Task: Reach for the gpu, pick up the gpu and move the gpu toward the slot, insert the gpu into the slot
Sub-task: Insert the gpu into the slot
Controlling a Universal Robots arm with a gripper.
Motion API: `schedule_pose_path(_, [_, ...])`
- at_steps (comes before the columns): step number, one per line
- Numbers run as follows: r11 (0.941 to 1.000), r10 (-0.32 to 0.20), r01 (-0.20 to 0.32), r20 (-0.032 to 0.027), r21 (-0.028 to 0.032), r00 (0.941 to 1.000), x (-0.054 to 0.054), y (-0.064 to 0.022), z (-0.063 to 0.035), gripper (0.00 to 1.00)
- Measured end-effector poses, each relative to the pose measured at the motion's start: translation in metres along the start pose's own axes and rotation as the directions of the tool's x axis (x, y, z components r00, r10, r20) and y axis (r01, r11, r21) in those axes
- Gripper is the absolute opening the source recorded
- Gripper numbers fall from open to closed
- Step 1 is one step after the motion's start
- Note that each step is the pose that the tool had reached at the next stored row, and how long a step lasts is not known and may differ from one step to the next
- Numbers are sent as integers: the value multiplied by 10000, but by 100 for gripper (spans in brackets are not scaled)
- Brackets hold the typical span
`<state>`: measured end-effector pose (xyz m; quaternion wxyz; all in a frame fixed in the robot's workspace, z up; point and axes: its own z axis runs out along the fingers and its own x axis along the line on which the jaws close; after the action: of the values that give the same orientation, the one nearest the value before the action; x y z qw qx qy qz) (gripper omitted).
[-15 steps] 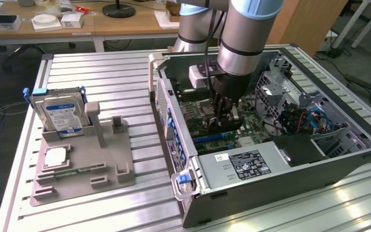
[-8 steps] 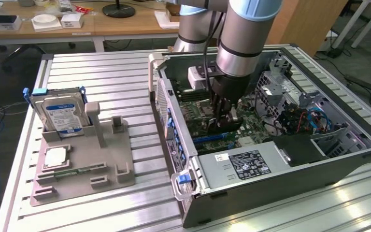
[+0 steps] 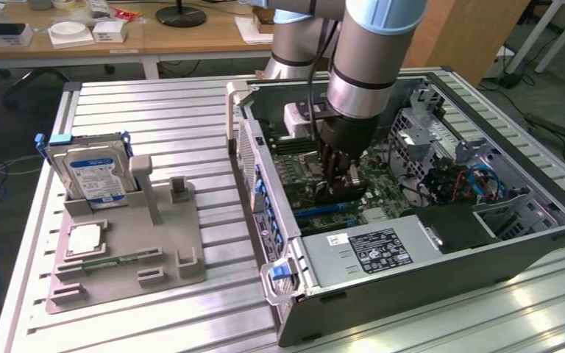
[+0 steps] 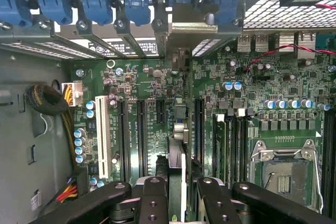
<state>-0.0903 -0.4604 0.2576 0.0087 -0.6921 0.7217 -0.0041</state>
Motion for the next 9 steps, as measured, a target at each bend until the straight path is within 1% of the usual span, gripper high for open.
schedule_pose_path(4, [10000, -1, 1, 0, 1, 10000, 0, 8, 14, 26])
schedule_pose_path(9, [10000, -1, 1, 1, 28, 10000, 1, 12, 48, 26])
